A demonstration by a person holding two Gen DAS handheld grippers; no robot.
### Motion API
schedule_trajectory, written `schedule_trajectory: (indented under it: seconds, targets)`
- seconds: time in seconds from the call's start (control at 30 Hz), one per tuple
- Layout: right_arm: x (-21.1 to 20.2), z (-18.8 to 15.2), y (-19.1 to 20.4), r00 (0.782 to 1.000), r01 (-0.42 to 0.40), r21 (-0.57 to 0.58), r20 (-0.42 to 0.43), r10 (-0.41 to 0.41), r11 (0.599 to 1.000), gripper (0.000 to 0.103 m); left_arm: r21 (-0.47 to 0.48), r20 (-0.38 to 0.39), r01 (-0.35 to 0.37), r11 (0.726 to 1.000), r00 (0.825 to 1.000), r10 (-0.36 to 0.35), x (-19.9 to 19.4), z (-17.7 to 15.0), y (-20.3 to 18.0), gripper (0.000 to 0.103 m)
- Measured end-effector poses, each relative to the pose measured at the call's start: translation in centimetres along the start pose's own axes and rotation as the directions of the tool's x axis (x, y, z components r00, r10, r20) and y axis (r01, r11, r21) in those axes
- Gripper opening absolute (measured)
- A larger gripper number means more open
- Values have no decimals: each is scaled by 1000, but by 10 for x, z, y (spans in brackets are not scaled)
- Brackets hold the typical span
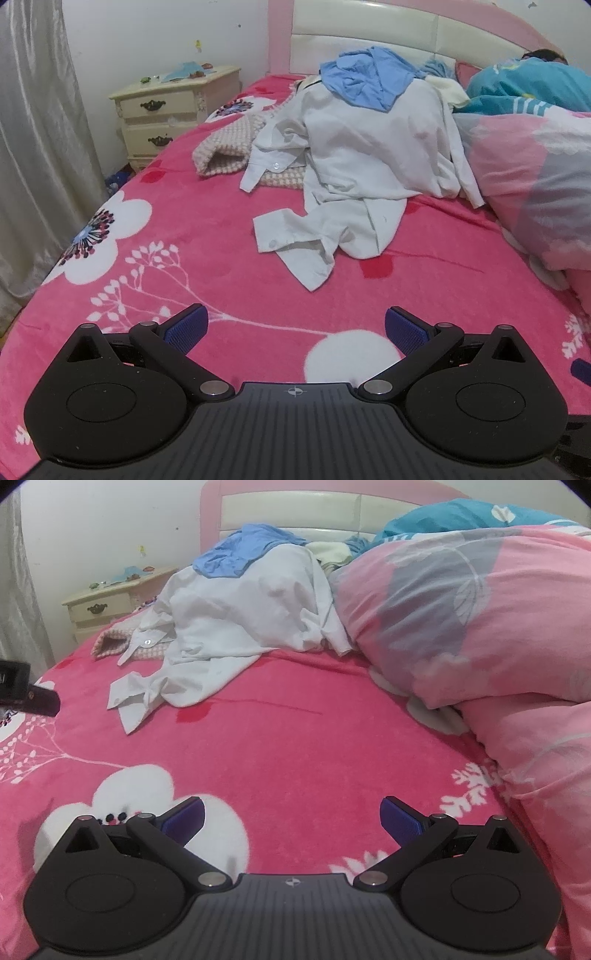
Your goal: Fold clothes
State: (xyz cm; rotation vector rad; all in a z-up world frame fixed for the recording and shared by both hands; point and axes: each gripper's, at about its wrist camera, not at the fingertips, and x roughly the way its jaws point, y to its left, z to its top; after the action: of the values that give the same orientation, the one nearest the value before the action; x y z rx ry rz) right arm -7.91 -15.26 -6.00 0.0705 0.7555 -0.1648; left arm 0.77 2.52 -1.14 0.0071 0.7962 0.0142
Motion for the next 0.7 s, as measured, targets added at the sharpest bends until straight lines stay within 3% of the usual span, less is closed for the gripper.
schedule_trajectory:
  seconds: [0.4,0.53,0.7]
  targets:
    - [38,3,3,998,-60,-21,-19,60,998,103,12,-18,23,1000,1000,-23,44,0,-3,103]
    - [53,18,-5,995,-105,-35,-3,105,994,103,62,37,53,997,998,-56,62,3,-13,103]
    - [87,62,-15,985,-148,-148,72,160,978,103,187,117,82,979,988,-105,90,10,-28,103]
